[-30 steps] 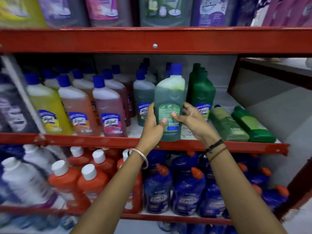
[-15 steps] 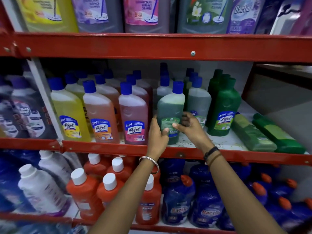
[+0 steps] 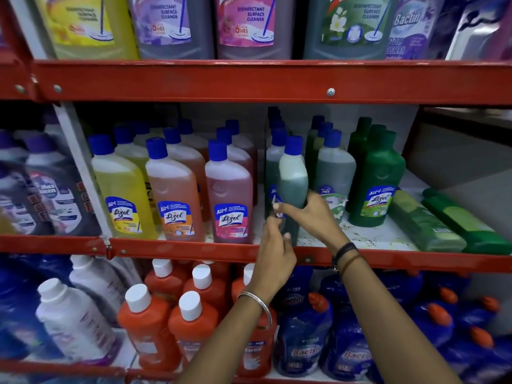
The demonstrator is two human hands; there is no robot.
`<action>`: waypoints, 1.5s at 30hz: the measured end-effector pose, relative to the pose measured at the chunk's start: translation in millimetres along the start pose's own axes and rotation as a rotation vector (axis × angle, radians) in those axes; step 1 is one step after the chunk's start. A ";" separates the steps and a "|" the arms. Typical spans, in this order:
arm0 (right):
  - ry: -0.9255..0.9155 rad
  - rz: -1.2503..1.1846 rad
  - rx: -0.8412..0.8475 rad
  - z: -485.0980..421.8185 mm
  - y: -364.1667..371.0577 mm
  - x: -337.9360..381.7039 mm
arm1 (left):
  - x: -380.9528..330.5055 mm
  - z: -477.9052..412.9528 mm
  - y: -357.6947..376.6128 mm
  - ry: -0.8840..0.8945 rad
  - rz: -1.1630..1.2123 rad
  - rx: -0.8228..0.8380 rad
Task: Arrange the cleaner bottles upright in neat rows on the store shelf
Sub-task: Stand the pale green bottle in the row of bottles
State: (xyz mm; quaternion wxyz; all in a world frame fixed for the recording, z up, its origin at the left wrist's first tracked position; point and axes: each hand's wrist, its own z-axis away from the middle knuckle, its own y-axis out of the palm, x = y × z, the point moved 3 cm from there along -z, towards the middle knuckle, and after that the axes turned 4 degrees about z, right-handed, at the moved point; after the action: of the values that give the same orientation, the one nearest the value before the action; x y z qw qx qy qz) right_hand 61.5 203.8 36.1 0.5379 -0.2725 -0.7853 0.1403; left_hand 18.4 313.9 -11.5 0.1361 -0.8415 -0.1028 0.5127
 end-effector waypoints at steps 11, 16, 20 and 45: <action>0.021 -0.063 0.217 10.7 -13.5 -31.2 | 1.1 -30.2 -4.5 -0.193 -0.001 0.076; 0.076 -0.186 0.320 5.7 -16.5 -30.7 | 0.9 -14.2 -1.2 -0.173 -0.073 -0.006; 0.089 -0.189 0.334 5.6 -18.1 -35.0 | 3.3 -10.4 5.0 -0.161 -0.104 -0.062; 0.446 0.778 -0.087 33.1 -233.1 -148.9 | -94.9 -67.5 272.3 -0.342 -0.174 0.355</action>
State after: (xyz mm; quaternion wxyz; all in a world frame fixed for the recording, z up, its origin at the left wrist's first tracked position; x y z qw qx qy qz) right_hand 7.0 -69.3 28.8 0.5894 -0.5934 -0.4943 0.2369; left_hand 44.5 19.4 6.3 0.3058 -0.6936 -0.1045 0.6438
